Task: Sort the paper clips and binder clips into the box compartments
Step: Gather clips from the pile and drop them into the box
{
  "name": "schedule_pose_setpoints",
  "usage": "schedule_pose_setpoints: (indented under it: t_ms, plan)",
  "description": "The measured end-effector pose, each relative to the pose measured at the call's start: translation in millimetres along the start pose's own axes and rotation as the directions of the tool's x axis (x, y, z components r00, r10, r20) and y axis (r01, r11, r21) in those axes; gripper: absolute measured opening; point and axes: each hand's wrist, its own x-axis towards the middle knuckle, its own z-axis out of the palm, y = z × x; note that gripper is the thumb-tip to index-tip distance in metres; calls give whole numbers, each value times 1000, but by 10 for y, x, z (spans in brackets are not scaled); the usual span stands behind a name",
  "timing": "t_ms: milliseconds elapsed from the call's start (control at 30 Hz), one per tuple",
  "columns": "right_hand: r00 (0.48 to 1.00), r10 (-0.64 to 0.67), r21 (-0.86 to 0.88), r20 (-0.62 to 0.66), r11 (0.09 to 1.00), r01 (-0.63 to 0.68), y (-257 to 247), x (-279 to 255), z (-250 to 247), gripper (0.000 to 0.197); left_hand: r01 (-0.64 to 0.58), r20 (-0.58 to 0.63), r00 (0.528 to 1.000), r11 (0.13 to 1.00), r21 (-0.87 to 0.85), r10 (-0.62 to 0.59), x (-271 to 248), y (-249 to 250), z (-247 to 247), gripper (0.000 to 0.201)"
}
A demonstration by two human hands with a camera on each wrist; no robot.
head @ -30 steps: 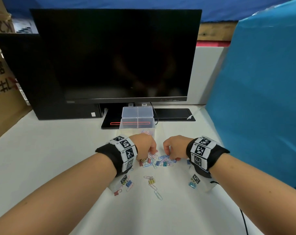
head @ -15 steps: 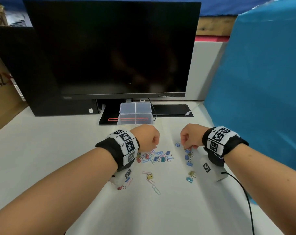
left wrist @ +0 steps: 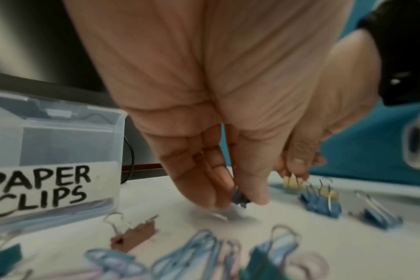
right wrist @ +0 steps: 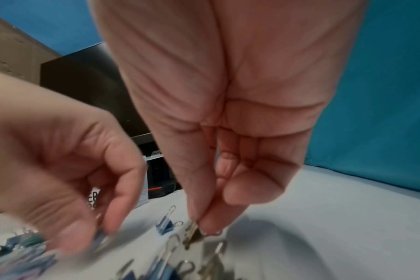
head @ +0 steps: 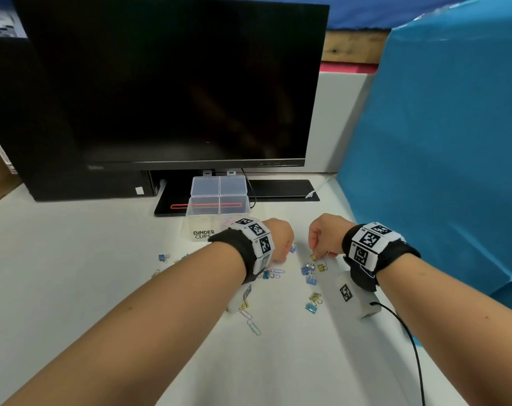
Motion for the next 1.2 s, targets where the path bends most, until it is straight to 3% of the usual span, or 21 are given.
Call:
schedule_pose_setpoints:
  t_ms: [133, 267, 333, 433, 567, 700, 933, 1067, 1200]
  plan:
    - [999, 2, -48, -34, 999, -4, -23, -16, 48, 14, -10, -121, 992, 968, -250, -21, -21, -62, -85, 18]
    - [992, -61, -83, -109, 995, 52, -129, -39, 63, 12, 4, -150, 988, 968, -250, -43, -145, -273, -162, 17]
    - [986, -152, -86, -70, 986, 146, -237, -90, 62, 13, 35, -113, 992, 975, -220, -61, -246, -401, -187, 18]
    - [960, -271, -174, 69, 944, 279, -440, -157, 141, 34, 66, 19, 998, 992, -111, -65, -371, -486, -168, 23]
    - [947, -265, -314, 184, 897, 312, -605, -107, 302, 55, 58, 76, 996, 996, -70, -53, -408, -489, -80, 35]
    - [945, -286, -338, 158, 883, 324, -683, -61, 343, 47, 71, 122, 990, 997, -26, -67, -367, -480, -32, 43]
    - [917, -367, -315, 154, 862, 398, -700, -18, 366, 39, 115, 104, 989, 990, -81, -106, -386, -617, 15, 38]
    - [903, -399, -316, 160, 846, 429, -705, -24, 364, 26, 74, 87, 994, 990, -117, -64, -401, -586, 62, 44]
    - [911, -385, -320, 149, 853, 413, -707, -35, 386, 22, 57, 99, 994, 992, -112, -46, -358, -479, 77, 35]
